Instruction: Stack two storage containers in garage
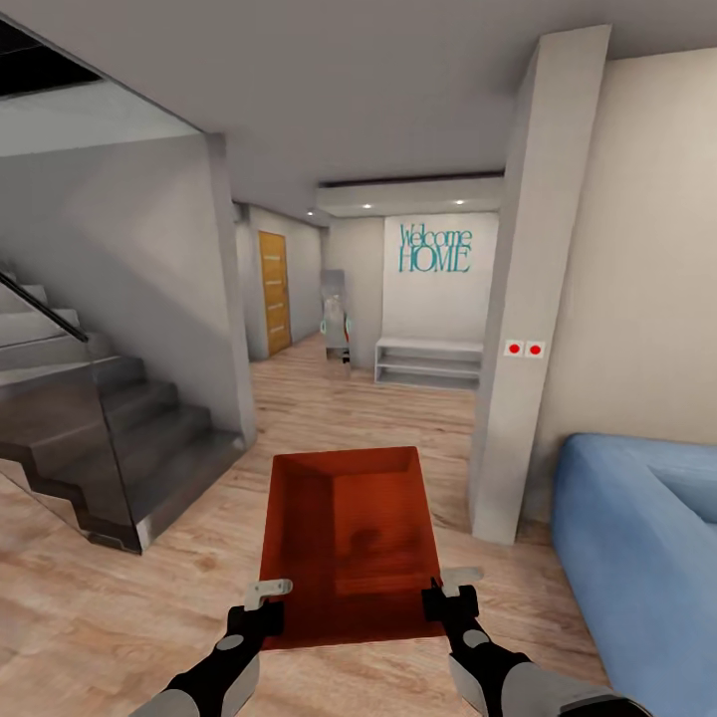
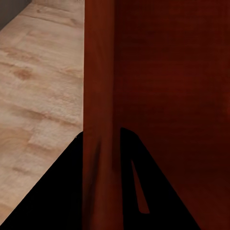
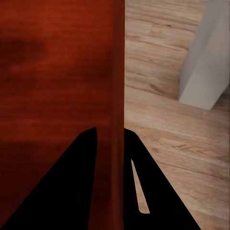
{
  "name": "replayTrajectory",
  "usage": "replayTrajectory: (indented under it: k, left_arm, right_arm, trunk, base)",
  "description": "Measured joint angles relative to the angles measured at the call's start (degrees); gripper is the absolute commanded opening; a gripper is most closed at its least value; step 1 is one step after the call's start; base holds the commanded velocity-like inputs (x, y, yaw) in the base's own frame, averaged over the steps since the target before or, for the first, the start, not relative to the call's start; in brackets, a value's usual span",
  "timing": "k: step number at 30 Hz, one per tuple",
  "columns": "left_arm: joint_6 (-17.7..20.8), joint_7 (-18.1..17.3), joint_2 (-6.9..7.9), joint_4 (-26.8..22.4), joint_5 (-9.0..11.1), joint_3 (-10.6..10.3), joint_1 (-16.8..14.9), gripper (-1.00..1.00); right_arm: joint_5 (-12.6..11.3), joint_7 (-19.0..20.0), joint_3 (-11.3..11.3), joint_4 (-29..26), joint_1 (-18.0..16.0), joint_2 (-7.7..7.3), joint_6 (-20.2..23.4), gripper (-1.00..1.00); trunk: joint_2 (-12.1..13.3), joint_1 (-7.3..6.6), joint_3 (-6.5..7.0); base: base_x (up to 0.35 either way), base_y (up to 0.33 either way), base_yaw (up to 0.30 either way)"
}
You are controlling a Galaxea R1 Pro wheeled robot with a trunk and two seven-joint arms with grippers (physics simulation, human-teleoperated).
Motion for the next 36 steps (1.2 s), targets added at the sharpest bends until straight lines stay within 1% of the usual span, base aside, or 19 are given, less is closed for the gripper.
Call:
replayTrajectory:
  k: [5,9,16,19,32,36]
  left_arm:
    - [0.0,0.0,0.06,0.0,0.1,-0.1,0.0,-1.00]
    - [0.0,0.0,0.04,0.0,0.1,-0.1,0.0,-1.00]
    - [0.0,-0.1,0.10,0.0,0.1,-0.1,0.0,-1.00]
    - [0.0,0.0,0.07,0.0,0.1,-0.1,0.0,-1.00]
    - [0.0,0.0,0.02,0.0,0.0,0.0,0.0,-1.00]
    - [0.0,0.0,0.01,0.0,0.0,0.0,0.0,-1.00]
  right_arm:
    - [0.4,-0.1,-0.3,0.0,0.0,0.06,0.0,-1.00]
    - [0.1,-0.1,-0.1,0.0,0.0,0.03,0.0,-1.00]
    - [0.1,-0.2,0.1,0.0,0.0,0.11,0.0,-1.00]
    - [0.0,-0.1,0.0,0.0,0.0,0.07,0.0,-1.00]
    - [0.0,0.0,0.0,0.0,0.0,0.01,0.0,-1.00]
    - [0.4,0.0,-0.4,0.0,0.0,0.00,0.0,-1.00]
  trunk:
    - [0.0,0.00,0.00]
    - [0.0,0.00,0.00]
    - [0.0,0.00,0.00]
    - [0.0,0.00,0.00]
    - [0.0,0.00,0.00]
    - [0.0,0.00,0.00]
  base:
    - [0.322,0.000,0.000]
    - [0.322,0.000,0.020]
    - [0.322,0.000,0.200]
    - [0.322,0.000,0.093]
    - [0.322,0.000,0.007]
    - [0.322,0.000,0.000]
